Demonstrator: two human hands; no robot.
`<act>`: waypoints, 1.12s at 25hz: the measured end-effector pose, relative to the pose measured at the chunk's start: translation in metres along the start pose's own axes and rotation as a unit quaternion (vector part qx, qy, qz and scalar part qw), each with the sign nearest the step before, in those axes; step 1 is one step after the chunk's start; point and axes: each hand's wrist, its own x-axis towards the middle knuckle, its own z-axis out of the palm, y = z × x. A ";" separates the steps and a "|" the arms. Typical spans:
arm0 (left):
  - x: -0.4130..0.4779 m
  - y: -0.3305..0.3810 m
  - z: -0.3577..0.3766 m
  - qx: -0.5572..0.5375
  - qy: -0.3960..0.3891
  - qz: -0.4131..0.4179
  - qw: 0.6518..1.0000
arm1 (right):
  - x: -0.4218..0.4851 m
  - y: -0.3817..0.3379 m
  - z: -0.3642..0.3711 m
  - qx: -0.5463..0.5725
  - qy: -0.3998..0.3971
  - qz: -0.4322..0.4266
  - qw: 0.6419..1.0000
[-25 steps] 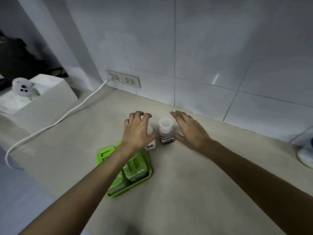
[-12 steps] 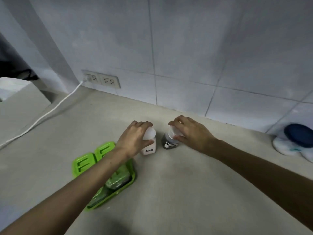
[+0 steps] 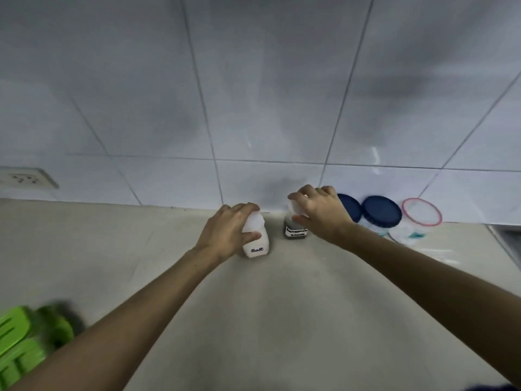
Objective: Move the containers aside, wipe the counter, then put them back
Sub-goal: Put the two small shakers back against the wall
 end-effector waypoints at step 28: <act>-0.041 -0.009 0.042 -0.062 0.073 -0.069 0.993 | -0.081 -0.042 0.059 0.181 0.124 0.023 0.975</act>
